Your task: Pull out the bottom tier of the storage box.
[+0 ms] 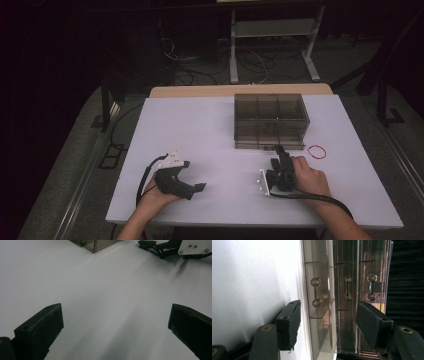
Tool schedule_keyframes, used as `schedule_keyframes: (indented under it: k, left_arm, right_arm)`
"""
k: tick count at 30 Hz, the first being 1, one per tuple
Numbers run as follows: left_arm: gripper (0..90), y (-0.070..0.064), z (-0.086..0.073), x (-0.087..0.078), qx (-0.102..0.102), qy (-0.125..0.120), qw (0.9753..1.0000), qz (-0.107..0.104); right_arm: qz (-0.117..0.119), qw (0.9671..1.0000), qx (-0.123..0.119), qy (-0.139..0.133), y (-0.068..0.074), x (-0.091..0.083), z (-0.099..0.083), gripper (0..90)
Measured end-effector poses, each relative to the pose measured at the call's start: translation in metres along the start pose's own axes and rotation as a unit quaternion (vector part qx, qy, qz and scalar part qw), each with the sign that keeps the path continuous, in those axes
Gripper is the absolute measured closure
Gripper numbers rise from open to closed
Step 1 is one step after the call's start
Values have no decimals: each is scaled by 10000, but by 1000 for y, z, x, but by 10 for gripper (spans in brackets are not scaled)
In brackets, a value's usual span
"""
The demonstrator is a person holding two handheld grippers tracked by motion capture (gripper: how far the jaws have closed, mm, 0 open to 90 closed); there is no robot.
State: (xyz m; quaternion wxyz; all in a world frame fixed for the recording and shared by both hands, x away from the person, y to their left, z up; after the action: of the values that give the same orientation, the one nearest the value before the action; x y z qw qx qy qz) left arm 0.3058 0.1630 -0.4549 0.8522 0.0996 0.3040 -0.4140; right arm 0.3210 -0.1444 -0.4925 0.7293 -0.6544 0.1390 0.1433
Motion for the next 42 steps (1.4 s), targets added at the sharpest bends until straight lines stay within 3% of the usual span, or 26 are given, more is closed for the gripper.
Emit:
schedule_keyframes:
  k: [22,26,31,42]
  left_arm:
    - [0,2,0,-1,39,-50,9998,189]
    - [0,3,0,-1,57,-52,9998,195]
    - [0,4,-1,1,300,-7,9992,268]
    - [0,9,-2,3,249,-64,9994,250]
  right_arm:
    - [166,9973,712,-25,-12,-1,-2,154]
    - [245,9961,851,-28,-13,0,-3,144]
    - [319,9945,992,-75,-14,0,-3,142]
    - [524,9886,1407,-149,-18,3,-6,142]
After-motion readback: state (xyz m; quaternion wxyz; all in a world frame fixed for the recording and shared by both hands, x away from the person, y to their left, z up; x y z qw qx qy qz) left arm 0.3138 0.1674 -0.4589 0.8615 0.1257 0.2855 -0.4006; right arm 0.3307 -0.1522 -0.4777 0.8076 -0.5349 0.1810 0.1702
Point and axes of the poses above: each handheld gripper's, and its own axes: x roughly forward along the jaws, z roughly out of its top, y roughly to its left, the point moved 4 cm from there along x, roughly forward along the jaws, and after that the axes turned 7 degrees about z, right-handed, at the moved point
